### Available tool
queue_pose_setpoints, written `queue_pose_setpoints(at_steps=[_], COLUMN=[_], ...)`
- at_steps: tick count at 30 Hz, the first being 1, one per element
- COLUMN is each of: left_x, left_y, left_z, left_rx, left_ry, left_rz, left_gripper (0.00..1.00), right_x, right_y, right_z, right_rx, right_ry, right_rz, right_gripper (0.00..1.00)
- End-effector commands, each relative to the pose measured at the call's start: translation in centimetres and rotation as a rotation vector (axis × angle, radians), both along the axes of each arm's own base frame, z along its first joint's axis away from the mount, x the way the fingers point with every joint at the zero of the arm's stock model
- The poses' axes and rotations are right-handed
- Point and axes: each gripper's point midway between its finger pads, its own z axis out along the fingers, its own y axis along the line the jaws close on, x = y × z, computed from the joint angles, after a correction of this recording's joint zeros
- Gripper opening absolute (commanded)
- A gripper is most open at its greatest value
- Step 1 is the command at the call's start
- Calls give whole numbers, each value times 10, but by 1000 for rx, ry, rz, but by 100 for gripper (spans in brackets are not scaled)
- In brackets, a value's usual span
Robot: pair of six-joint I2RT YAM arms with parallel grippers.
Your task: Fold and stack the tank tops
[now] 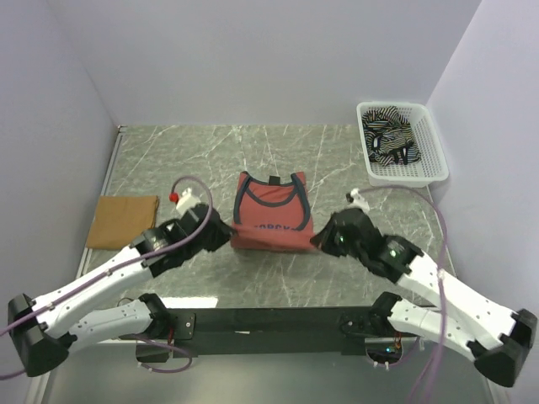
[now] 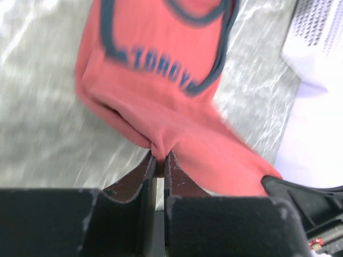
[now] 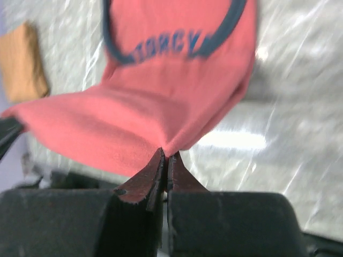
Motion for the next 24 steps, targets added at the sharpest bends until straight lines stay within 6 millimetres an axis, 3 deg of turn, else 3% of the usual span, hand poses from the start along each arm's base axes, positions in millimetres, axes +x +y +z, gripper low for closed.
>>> queue_pose_setpoints(at_steps=[1,2,3,4,6,7,8,9,10,11,12,13,14,15,16,17,18,20,21,22,23,24], left_x=[46,56,65,85,109,130,148,161,182,205,219,241,261,282,298,312,327,335,337,336,336,331], left_y=[-7,-11,-12,-8,-13,-6,-10,-12,-5,-8,-10,-4,-7,-14,-14,-18,-22,-29,-27,-23,-13,-4], left_z=[46,42,46,62,52,62,48,47,54,37,34,40,12,25,20,-16,-10,-24,-20,-19,-5,-6], left_rx=[-22,-3,-7,-30,-18,-31,-17,-22,-29,-19,-37,-55,-45,-72,-72,-51,-69,-120,-126,-121,-89,-60], left_ry=[-156,-146,-157,-190,-165,-186,-162,-164,-190,-174,-182,-212,-169,-220,-236,-181,-205,-196,-210,-218,-251,-240], left_rz=[-33,-52,-52,-19,-37,-7,-3,-15,9,19,9,21,19,-10,-21,-34,-43,-81,-77,-71,-47,-26], left_gripper=[0,1,0,0,0,0,1,0,0,0,1,0,0,1,6,31,39,51,56,60,66,67], right_x=[42,56,70,79,116,125,138,154,175,186,203,224,234,258,269,280,294,308,312,316,316,308], right_y=[3,-4,5,5,-2,0,-2,2,-4,0,2,-2,1,3,2,-2,0,-6,-11,-14,-21,-28], right_z=[30,34,42,46,52,53,52,38,48,47,29,38,36,25,16,7,-11,-21,-25,-19,-17,-10], right_rx=[-29,-40,-21,-21,-40,-21,-26,-30,-13,5,0,18,45,40,35,40,45,68,62,48,16,-7], right_ry=[-101,-114,-116,-121,-128,-115,-111,-75,-92,-84,-49,-70,-64,-50,-31,-13,19,25,27,10,0,-6], right_rz=[30,10,28,31,-4,13,13,14,-9,3,-1,-21,-2,-10,-16,-21,-18,-31,-42,-50,-60,-71], right_gripper=[0,0,0,0,0,0,0,0,0,0,0,0,0,4,13,27,51,64,69,70,71,72])
